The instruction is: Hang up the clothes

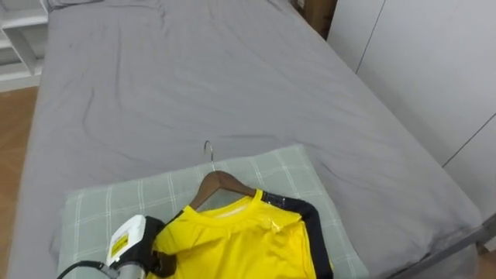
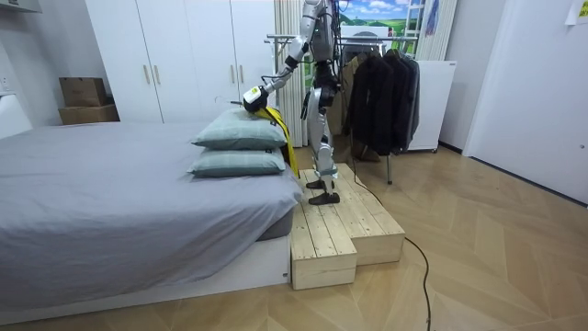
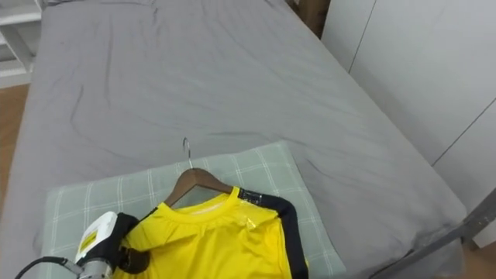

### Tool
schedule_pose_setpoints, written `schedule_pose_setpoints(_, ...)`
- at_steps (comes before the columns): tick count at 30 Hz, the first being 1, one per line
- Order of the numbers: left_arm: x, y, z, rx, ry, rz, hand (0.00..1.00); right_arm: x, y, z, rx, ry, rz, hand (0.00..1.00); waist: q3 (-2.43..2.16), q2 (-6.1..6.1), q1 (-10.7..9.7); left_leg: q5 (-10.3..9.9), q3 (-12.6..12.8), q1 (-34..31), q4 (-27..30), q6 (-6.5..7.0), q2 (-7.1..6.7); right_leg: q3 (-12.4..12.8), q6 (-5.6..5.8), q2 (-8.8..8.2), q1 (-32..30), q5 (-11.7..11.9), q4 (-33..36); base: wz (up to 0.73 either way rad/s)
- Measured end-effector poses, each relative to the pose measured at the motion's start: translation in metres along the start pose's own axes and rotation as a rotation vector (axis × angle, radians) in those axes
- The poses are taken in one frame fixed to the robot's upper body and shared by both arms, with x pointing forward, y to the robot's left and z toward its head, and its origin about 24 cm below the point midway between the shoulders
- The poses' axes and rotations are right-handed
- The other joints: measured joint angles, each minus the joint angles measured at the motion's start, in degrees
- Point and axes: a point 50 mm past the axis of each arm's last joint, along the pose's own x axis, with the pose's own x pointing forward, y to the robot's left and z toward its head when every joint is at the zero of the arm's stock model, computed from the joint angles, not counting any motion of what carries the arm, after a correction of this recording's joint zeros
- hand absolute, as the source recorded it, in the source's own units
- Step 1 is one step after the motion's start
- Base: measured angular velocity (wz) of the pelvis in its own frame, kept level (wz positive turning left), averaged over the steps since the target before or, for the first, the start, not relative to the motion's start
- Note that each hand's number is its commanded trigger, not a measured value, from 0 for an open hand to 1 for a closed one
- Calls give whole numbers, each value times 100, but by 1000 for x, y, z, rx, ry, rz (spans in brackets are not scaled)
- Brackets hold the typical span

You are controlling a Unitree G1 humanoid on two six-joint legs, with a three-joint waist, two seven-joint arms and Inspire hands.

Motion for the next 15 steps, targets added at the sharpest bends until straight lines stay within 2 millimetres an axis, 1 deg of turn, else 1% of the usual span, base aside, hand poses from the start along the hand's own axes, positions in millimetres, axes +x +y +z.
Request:
schedule_pose_setpoints(1, 0, 1, 2, -4, -11, 12, 100, 0, 0, 0, 0, -1, 0, 0, -1, 2, 0, 0, -19, 7, 1, 0, -4, -21, 0, -4, 18, 0, -6, 10)
schedule_pose_setpoints(5, 2, 10, 18, -47, -97, 98, 100, 0, -1, -2, -6, 9, -6, 0, -5, 12, 115, 1, -41, 97, -5, 0, -5, -32, 0, -6, 108, 0, -9, 1)
schedule_pose_setpoints(7, 1, 14, 27, -68, -140, 130, 100, 0, -2, -4, -6, 18, -9, 0, -9, 16, 119, 1, -56, 126, 8, 0, -4, -51, 3, -10, 154, -2, -7, 4)
schedule_pose_setpoints(9, 1, 20, 41, -103, -207, 179, 100, 0, -2, -3, -2, 20, -10, 0, -9, 16, 119, 1, -83, 150, 7, 1, -18, -96, 8, -22, 196, -5, -10, 8)
schedule_pose_setpoints(12, -3, 27, 53, -145, -273, 235, 100, 0, -2, -5, 3, 25, -11, 0, -11, 19, 114, 1, -89, 277, -10, 2, -35, -107, 35, -35, 321, -28, -17, 2)
schedule_pose_setpoints(15, -6, 34, 65, -182, -340, 284, 100, -1, -3, -8, 16, 31, -15, 0, -11, 19, 154, 2, -89, 363, -45, 3, -45, -105, 37, -36, 397, -38, -15, 0)
